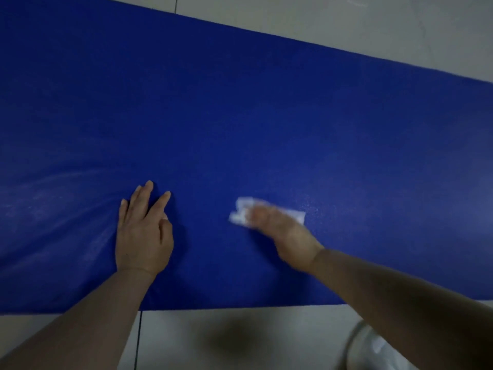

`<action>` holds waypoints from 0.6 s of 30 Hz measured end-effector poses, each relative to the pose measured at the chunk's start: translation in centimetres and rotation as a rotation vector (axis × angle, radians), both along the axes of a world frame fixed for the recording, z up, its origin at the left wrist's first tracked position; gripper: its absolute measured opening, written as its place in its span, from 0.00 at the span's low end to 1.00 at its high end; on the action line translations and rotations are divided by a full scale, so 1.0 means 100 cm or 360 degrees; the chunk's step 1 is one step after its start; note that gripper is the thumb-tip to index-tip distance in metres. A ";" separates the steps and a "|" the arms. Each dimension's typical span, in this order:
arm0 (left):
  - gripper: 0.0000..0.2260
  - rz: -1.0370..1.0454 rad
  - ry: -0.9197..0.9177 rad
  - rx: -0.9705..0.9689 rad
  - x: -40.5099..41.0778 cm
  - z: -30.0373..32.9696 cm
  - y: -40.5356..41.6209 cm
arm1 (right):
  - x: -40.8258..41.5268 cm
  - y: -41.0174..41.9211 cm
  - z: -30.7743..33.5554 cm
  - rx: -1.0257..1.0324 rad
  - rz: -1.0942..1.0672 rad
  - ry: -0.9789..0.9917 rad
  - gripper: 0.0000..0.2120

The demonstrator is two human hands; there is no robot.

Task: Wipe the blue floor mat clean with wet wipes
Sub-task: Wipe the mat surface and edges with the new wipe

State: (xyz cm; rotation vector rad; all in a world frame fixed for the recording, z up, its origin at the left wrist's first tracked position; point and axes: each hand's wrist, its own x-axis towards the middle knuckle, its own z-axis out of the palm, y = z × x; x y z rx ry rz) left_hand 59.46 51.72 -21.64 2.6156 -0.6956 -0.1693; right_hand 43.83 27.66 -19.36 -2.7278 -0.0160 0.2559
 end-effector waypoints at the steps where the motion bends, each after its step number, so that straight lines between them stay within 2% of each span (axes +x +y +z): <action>1: 0.25 -0.0007 -0.0007 0.0001 0.000 0.000 0.000 | 0.007 -0.004 -0.007 -0.0127 -0.0138 -0.0232 0.31; 2: 0.25 -0.0011 -0.0012 0.0002 0.000 0.000 0.000 | 0.010 -0.003 -0.006 -0.0372 -0.0082 -0.0250 0.33; 3: 0.25 -0.0011 -0.0012 0.0004 0.000 0.000 0.000 | 0.007 0.004 -0.003 -0.0642 0.0148 0.0070 0.34; 4: 0.26 -0.0006 -0.0008 0.0005 0.000 0.001 0.000 | -0.003 0.013 0.000 -0.0928 0.0415 0.0158 0.31; 5: 0.26 0.0001 -0.0005 0.0007 0.000 0.001 0.000 | -0.019 0.023 -0.001 -0.1069 0.0632 0.0080 0.32; 6: 0.26 0.0000 -0.0002 0.0013 0.000 0.001 0.000 | -0.040 0.028 -0.006 -0.1046 0.0702 -0.0055 0.36; 8: 0.26 -0.0005 0.0007 0.0024 0.000 0.001 -0.001 | -0.074 0.018 -0.019 -0.0740 0.0560 -0.0189 0.43; 10: 0.26 -0.0004 0.0006 0.0024 0.000 0.001 -0.001 | -0.087 0.008 -0.006 -0.0717 0.0640 -0.0028 0.43; 11: 0.26 -0.0001 0.0005 0.0022 0.000 0.001 -0.001 | -0.089 0.000 -0.002 -0.0582 0.0678 0.0094 0.41; 12: 0.26 0.0005 0.0003 0.0019 0.000 0.001 -0.001 | -0.083 -0.010 0.003 -0.0520 0.0707 0.0084 0.37; 14: 0.26 0.0007 0.0001 0.0014 -0.001 0.001 0.000 | -0.066 -0.025 -0.002 -0.0751 0.0598 0.0025 0.35; 15: 0.26 0.0005 0.0002 0.0011 -0.001 0.001 0.000 | -0.059 -0.028 -0.008 -0.0737 0.0556 0.0060 0.37; 16: 0.26 0.0003 0.0003 0.0005 -0.001 0.001 0.000 | -0.046 -0.026 -0.006 -0.0639 0.0267 0.0175 0.39; 17: 0.26 0.0000 0.0004 0.0002 0.000 0.001 0.000 | -0.038 -0.023 -0.005 -0.0506 0.0203 0.0149 0.42; 18: 0.26 -0.0005 0.0005 0.0002 0.000 0.001 0.001 | -0.038 -0.017 -0.007 -0.0512 0.0250 0.0323 0.45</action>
